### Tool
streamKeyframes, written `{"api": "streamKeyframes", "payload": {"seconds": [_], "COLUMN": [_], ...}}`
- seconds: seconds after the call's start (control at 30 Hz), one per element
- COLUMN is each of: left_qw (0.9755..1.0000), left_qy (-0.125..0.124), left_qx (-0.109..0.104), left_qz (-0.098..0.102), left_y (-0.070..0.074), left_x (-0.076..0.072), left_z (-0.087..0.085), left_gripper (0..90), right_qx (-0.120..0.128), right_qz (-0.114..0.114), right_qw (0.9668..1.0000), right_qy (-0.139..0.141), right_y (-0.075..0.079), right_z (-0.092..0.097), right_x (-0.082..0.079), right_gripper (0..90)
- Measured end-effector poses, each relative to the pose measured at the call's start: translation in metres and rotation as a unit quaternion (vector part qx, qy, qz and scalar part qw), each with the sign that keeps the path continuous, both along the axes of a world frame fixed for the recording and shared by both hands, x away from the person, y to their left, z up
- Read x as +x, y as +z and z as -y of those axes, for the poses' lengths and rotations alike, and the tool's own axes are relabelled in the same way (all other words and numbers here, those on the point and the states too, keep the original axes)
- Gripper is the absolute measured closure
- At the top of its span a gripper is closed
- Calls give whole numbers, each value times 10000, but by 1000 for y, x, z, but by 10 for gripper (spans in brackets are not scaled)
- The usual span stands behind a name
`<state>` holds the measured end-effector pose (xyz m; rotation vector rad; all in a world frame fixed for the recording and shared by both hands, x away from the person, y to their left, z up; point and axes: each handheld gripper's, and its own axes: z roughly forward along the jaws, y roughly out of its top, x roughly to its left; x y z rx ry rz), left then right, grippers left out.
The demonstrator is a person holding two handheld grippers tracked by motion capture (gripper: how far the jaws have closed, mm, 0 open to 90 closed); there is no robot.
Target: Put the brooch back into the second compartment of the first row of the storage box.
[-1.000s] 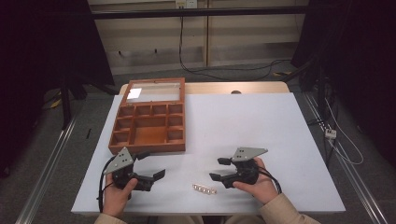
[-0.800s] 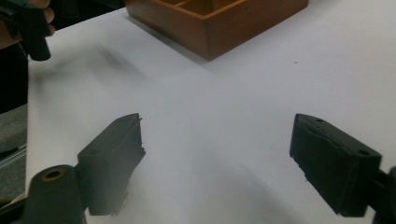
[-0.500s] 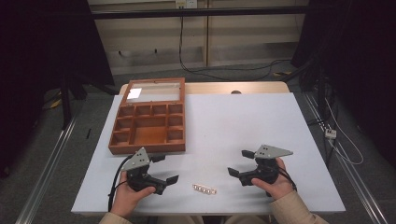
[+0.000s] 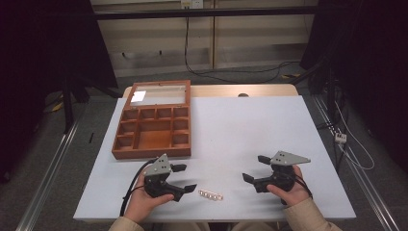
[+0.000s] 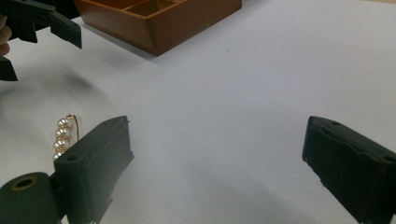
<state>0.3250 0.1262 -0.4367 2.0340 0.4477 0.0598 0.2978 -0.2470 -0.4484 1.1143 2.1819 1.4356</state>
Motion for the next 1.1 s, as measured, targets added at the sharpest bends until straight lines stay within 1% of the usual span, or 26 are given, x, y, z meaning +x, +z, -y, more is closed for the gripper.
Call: {"api": "streamKeyframes", "payload": {"seconds": [0.07,0.1,0.17,0.2,0.23,0.3,0.33,0.37,0.43,0.47,0.53,0.67,0.73,0.77,0.8,0.83,0.9,0.93,1.0,1.03,1.07,1.1], "left_qw": [9999,9999,9996,9993,9991,9984,9982,9979,9971,9969,9960,9947,9934,9923,9918,9918,9903,9894,9875,9857,9844,9845], "left_qy": [-95,-141,-231,-276,-337,-422,-449,-488,-566,-588,-668,-780,-857,-938,-971,-1004,-1084,-1144,-1227,-1288,-1329,-1320], "left_qx": [83,93,177,232,251,371,391,416,498,505,589,646,747,799,821,788,860,889,987,1084,1146,1156], "left_qz": [-25,-14,-18,-20,-14,-21,-49,-38,-65,-94,-80,-147,-148,-122,-124,-113,-104,-97,-90,-85,-88,-68], "left_y": [-1,-1,-2,-2,-3,-4,-4,-5,-7,-8,-9,-11,-13,-13,-13,-14,-14,-14,-16,-17,-18,-18], "left_x": [-1,-1,-1,-1,-2,-2,-2,-1,-1,-2,-1,-2,-3,-3,-3,-4,-5,-5,-7,-8,-9,-10], "left_z": [5,8,13,15,18,23,25,27,31,33,36,42,45,46,48,50,54,56,61,62,63,63], "left_gripper": [254,269,292,326,326,352,358,386,399,414,441,501,524,532,546,556,577,610,621,631,642,650], "right_qx": [-50,-29,-24,-29,-29,-48,-46,-45,-52,-52,-78,-62,-38,-39,-34,-37,-45,-53,-47,-39,-35,-35], "right_qz": [11,27,25,12,12,18,18,27,41,41,40,37,36,39,42,49,46,38,43,44,43,54], "right_qw": [10000,10000,10000,9999,9999,9999,9999,9998,9998,9998,9998,9997,9997,9997,9997,9998,9998,9998,9997,9997,9997,9997], "right_qy": [-21,-43,-77,-112,-112,-135,-146,-175,-182,-183,-204,-221,-226,-224,-221,-212,-208,-213,-217,-229,-240,-240], "right_y": [0,0,0,-1,-1,-1,-1,-1,-1,-1,-1,-2,-1,-1,-1,-1,-1,-1,-1,-1,0,0], "right_z": [2,3,6,9,9,11,12,14,14,15,16,18,18,18,17,17,17,17,18,18,18,19], "right_x": [0,0,-1,-1,-1,-1,-2,-2,-2,-3,-3,-3,-4,-4,-4,-4,-4,-4,-4,-4,-4,-4], "right_gripper": [78,78,78,78,78,78,78,78,78,78,78,77,78,78,77,78,77,77,77,77,77,78]}}
